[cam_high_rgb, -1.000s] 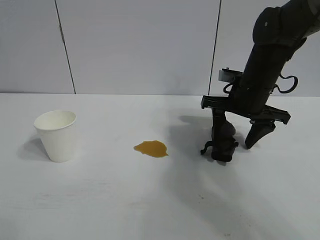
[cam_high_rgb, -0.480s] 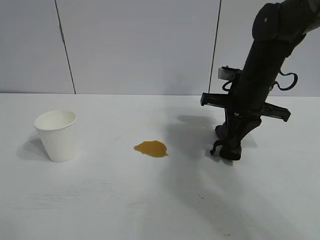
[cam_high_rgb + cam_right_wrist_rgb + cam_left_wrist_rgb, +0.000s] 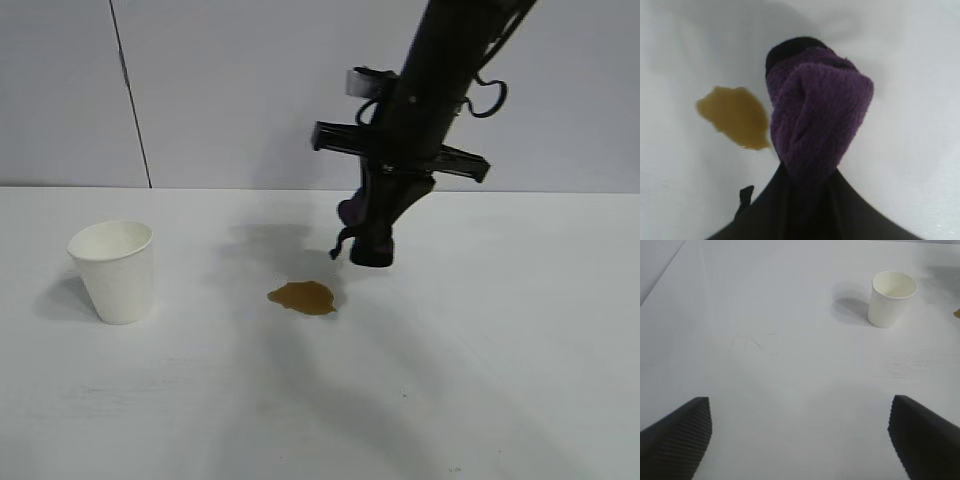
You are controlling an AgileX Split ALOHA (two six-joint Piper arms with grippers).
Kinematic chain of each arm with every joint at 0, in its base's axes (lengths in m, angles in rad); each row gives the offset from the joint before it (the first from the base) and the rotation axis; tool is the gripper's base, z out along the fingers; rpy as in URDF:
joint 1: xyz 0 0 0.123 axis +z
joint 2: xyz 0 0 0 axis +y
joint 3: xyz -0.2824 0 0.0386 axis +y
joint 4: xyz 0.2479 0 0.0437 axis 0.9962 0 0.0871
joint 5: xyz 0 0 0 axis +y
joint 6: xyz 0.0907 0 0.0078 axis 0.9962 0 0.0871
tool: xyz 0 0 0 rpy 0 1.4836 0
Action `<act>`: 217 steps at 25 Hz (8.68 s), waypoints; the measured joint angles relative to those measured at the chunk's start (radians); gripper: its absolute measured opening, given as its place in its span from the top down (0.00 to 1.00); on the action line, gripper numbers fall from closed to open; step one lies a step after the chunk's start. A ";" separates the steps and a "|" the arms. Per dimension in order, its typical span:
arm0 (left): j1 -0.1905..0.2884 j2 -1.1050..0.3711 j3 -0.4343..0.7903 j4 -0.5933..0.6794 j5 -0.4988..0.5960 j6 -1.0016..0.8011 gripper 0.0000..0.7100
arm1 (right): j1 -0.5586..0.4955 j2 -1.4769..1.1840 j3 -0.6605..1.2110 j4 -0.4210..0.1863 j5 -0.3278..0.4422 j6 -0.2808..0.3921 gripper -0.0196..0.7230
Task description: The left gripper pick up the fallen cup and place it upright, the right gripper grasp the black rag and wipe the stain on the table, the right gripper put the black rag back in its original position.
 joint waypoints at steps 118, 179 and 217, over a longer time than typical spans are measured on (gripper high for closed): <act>0.000 0.000 0.000 0.001 0.000 0.000 0.03 | -0.003 0.225 -0.198 -0.349 0.157 0.194 0.85; 0.000 0.000 0.000 0.001 0.000 0.000 0.03 | 0.042 -0.135 -0.388 -0.064 0.188 0.060 0.20; 0.000 0.000 0.000 0.001 0.000 0.000 0.03 | 0.223 -0.982 -0.298 -0.342 0.213 0.016 0.21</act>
